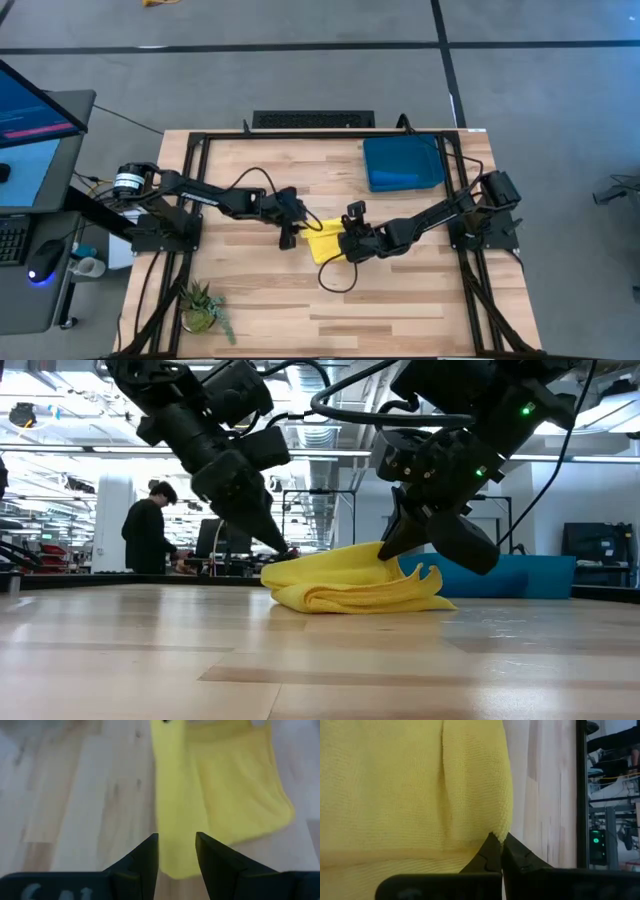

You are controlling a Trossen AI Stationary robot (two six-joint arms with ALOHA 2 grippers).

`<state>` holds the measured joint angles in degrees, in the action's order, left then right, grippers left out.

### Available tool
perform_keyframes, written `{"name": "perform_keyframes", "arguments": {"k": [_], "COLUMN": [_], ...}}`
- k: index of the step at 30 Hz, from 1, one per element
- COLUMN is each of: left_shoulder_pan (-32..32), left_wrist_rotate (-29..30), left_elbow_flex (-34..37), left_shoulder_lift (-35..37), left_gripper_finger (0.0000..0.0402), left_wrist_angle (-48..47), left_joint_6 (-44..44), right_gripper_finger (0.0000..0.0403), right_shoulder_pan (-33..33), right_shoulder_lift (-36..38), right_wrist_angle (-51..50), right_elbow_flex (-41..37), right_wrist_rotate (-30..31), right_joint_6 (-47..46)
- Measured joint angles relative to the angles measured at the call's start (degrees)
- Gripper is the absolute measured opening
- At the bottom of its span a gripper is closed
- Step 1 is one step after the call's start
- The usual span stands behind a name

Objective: Roll microfiber towels into tight, uniform cylinder then place into a basket
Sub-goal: Roll the yellow microfiber cloth

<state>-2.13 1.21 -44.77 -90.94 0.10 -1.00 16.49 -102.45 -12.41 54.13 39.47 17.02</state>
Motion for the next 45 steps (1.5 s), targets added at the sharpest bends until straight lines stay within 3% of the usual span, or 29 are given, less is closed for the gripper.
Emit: {"name": "perform_keyframes", "arguments": {"k": [4, 11, 21, 27, 36, 45], "left_shoulder_pan": [-1.7, -2.1, -2.4, -3.4, -3.9, -3.2], "left_wrist_rotate": [-0.4, -8.4, -8.1, -6.2, -9.9, -9.9], "left_elbow_flex": [0.0, 0.0, 0.0, -0.6, -2.2, -2.2], "left_shoulder_lift": [0.0, 0.0, -0.5, -5.5, -8.8, -9.5], "left_gripper_finger": [0.0123, 0.0128, 0.0206, 0.0216, 0.0179, 0.0093], "left_wrist_angle": [0.8, 1.1, 4.4, 6.3, 6.0, 7.0], "left_joint_6": [1.0, 2.6, 1.4, 3.3, 2.9, -0.4], "right_gripper_finger": [0.0007, 0.0008, 0.0008, 0.0008, 0.0008, 0.0008], "right_shoulder_pan": [0.0, -0.5, -0.5, -0.5, -0.5, -0.5], "right_shoulder_lift": [0.0, 0.0, 0.0, 0.0, 0.0, 0.0], "right_wrist_angle": [0.0, 0.0, 0.0, -0.6, -0.7, -0.5], "right_elbow_flex": [0.0, 0.0, 0.0, 0.0, 0.0, 0.0], "right_wrist_rotate": [0.9, 0.9, 0.9, 0.9, 0.9, 0.9], "right_joint_6": [0.0, 0.0, 0.0, -0.4, -0.5, -0.5]}}
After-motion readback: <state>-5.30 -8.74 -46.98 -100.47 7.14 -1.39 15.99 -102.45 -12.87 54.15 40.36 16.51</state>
